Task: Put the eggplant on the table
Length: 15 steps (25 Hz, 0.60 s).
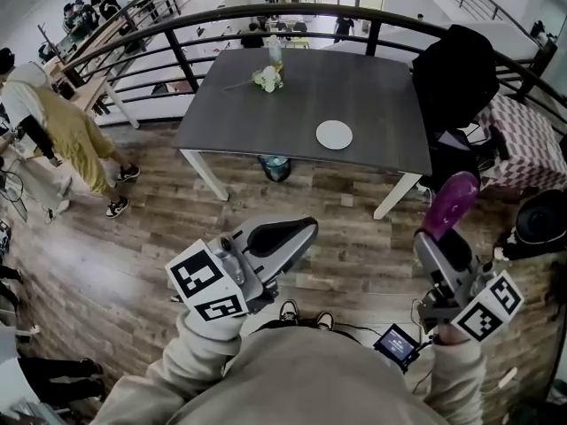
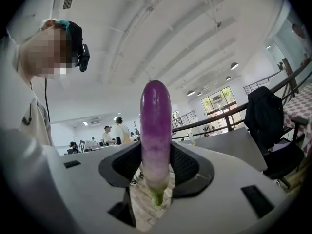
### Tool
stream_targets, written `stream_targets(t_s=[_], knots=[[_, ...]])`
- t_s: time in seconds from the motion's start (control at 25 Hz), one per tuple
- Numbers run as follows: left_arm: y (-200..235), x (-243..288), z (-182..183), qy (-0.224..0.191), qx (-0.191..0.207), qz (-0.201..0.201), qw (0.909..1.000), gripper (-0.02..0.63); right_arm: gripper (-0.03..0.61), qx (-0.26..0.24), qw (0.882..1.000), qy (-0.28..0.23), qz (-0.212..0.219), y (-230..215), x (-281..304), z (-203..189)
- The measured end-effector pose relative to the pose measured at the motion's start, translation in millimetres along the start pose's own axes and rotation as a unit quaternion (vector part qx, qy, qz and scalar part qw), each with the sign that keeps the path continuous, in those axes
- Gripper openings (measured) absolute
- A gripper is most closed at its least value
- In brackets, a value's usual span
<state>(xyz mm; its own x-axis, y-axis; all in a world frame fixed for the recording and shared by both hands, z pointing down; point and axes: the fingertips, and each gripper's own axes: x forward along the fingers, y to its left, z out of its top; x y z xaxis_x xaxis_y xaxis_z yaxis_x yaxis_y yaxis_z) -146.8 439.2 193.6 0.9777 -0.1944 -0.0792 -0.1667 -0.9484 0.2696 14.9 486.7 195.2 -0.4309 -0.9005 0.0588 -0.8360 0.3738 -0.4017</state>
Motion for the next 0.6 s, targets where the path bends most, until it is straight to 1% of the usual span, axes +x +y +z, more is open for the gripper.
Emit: stream_targets(t_s=[0.16,0.28,0.48,0.6], knots=[[-5.5,21.3,-5.8,0.003,-0.007,-0.01,0.9999,0.005,0.192,0.005,1.0,-0.008,0.004,-13.0,-5.0,5.5],[-9.2,27.7,-8.3,0.008,-0.006,-0.005,0.9999,0.005,0.192,0.014,1.0,-0.018,0.0,-22.8,-17.0,9.7],[-9.7,43.3,-3.8,0.0,0.011,0.008,0.9999,0.005,0.192,0.013,1.0,-0.026,-0.006,-47.9,-35.2,15.4],[-16.0,53.9,-17.3,0.006,0.0,0.012,0.9999,0.005,0.192,0.016,1.0,-0.016,-0.005,-55.6,-48.9,5.7]])
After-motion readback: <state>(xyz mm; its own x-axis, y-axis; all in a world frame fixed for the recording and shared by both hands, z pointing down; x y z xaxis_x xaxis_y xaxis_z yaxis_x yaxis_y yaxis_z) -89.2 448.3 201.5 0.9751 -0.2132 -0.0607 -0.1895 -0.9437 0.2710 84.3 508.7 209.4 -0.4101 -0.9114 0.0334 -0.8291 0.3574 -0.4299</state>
